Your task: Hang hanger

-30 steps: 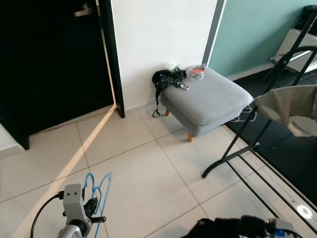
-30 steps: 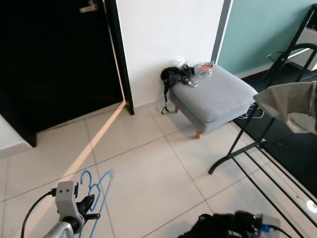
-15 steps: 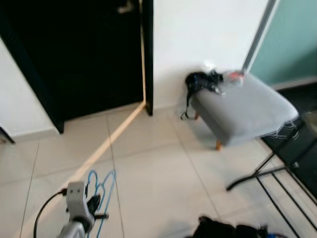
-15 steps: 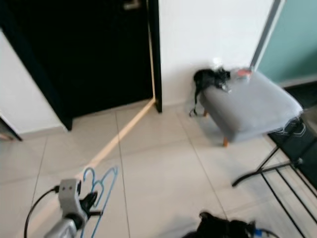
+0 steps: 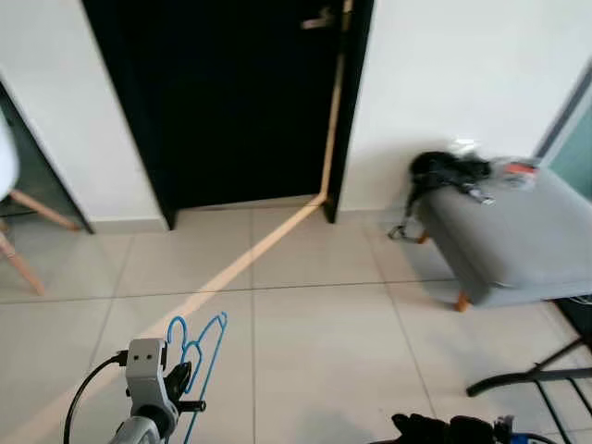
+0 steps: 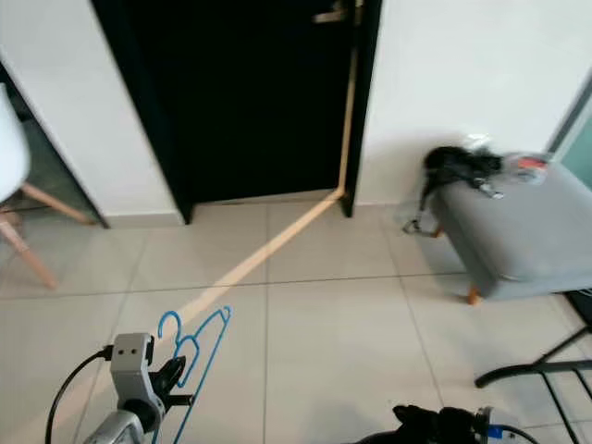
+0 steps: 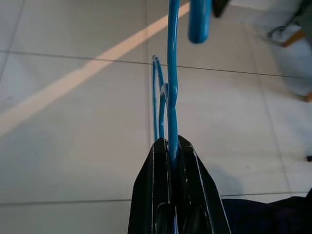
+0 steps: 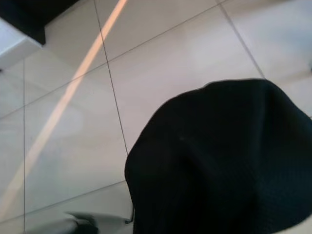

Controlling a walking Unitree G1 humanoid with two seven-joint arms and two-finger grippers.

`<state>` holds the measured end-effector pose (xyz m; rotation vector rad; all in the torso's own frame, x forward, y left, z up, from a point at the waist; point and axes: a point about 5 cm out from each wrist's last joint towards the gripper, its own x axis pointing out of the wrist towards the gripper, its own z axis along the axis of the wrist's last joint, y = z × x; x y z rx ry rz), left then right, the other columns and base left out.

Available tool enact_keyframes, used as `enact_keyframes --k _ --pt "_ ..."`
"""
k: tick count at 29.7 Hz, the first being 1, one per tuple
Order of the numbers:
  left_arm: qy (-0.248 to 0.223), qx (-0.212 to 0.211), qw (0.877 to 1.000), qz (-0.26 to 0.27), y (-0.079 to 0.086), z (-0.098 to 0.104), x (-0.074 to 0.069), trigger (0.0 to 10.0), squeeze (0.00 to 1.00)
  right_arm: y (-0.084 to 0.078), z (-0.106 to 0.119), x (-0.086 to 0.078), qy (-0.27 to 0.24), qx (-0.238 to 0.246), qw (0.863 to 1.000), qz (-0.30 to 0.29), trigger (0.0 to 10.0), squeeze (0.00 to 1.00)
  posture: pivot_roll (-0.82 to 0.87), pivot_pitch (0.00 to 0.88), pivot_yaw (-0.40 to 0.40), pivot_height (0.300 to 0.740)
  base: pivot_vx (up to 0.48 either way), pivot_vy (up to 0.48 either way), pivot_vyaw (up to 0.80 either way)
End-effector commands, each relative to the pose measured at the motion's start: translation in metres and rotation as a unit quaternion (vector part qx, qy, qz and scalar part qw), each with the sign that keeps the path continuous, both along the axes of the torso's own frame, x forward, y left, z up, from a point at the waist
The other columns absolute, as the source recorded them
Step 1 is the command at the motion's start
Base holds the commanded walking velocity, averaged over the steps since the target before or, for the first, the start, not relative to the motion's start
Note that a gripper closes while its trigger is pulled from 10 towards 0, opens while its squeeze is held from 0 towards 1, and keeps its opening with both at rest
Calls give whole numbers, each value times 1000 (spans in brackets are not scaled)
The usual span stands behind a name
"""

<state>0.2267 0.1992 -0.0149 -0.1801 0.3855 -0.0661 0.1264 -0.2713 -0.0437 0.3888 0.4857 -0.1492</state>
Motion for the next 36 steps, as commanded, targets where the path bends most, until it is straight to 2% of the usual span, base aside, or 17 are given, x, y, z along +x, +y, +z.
enact_keyframes --k 1,6,15,28,36 --pt "0 5 1000 -7 -4 2 0 10000 0 -5 -6 -6 6 2 1000 -8 10000 0 -53 118 -34 740 0 0 663" --pt "-9 5 1000 -8 -7 10 2 10000 0 -15 -15 -17 37 9 999 -19 10000 0 -53 118 -34 740 0 0 660" --pt "-8 5 1000 -7 -4 14 2 10000 0 -20 -21 -24 61 14 998 -29 10000 0 -57 130 -31 740 0 0 660" --pt "9 5 1000 -3 0 7 -1 10000 0 -19 -24 -26 58 15 998 -28 10000 0 -56 130 -32 740 0 0 659" --pt "16 5 1000 -2 2 2 -1 10000 0 -11 -23 -17 39 13 999 -18 10000 0 -56 130 -32 740 0 0 659"
